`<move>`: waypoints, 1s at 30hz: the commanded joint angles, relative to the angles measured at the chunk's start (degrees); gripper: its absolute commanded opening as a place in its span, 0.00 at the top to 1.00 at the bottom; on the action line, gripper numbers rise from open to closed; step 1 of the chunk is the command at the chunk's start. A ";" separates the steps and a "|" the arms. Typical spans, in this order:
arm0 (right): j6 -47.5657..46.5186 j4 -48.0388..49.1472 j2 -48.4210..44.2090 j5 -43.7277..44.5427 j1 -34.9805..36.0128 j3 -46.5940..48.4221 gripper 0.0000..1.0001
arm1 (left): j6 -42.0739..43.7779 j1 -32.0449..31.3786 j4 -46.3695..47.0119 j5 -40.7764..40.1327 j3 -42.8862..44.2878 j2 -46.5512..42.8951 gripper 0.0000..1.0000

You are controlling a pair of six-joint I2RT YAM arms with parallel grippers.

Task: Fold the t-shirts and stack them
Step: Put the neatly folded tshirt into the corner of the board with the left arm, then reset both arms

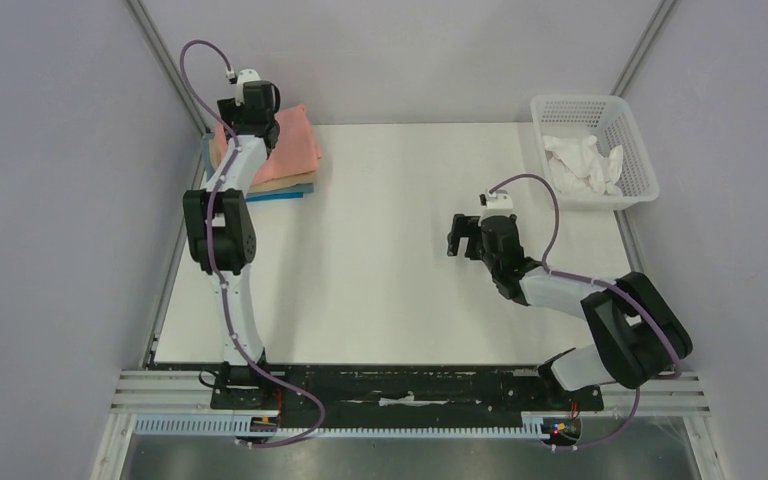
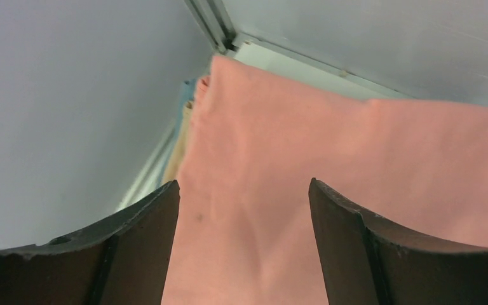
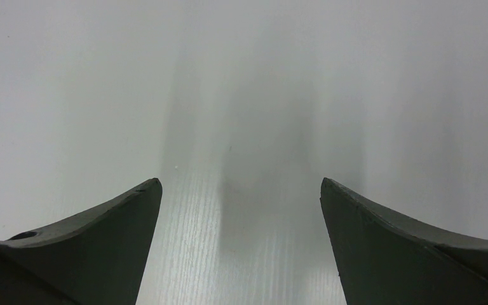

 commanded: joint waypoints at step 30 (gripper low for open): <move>-1.74 -1.66 -30.43 14.38 -0.21 -20.26 0.02 | -35.63 -22.22 -0.07 21.00 -87.00 -88.39 0.15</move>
